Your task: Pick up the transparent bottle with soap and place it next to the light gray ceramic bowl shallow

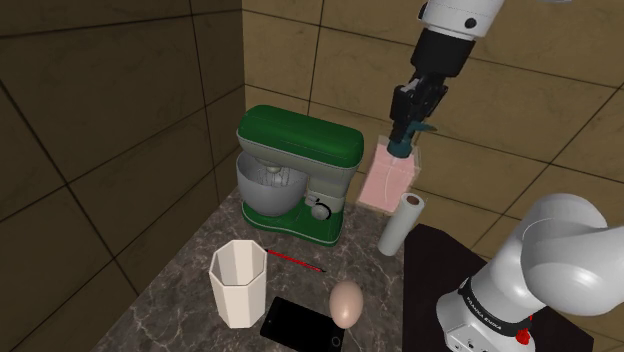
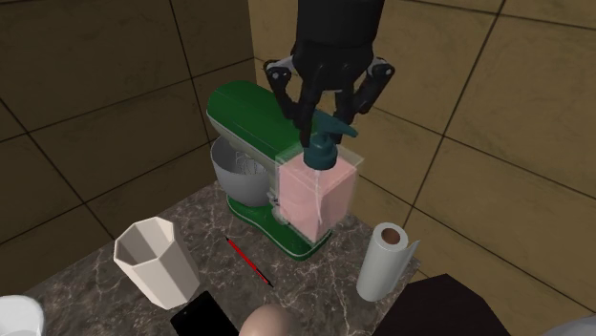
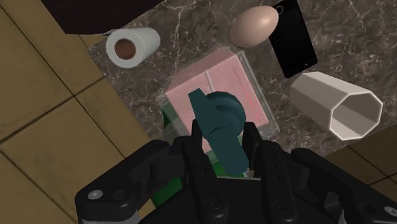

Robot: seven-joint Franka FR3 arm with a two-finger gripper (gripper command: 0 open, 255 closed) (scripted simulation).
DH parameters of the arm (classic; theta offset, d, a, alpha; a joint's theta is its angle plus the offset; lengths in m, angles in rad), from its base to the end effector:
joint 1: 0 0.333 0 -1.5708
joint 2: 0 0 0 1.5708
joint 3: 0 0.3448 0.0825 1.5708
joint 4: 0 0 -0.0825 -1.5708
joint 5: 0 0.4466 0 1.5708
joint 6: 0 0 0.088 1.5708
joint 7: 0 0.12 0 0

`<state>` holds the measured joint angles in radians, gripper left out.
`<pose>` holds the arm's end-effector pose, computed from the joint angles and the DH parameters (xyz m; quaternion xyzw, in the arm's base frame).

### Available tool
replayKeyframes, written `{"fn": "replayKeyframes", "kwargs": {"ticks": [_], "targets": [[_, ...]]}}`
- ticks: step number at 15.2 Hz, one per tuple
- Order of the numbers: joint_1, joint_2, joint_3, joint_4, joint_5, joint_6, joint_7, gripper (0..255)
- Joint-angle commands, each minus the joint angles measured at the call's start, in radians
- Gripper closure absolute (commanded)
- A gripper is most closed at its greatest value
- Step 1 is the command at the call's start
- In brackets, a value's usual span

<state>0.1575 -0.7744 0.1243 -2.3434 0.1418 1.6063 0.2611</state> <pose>0.3372 0.1260 0.6012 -0.9995 0.0079 -0.0093 0.0308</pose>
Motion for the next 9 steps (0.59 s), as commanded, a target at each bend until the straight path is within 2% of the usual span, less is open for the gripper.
{"fn": "replayKeyframes", "kwargs": {"ticks": [1,9], "targets": [[0.019,-0.015,0.047,-0.007,0.033,-0.002,0.053,255],[0.08,-0.02,0.224,0.025,0.15,-0.005,0.246,255]]}}
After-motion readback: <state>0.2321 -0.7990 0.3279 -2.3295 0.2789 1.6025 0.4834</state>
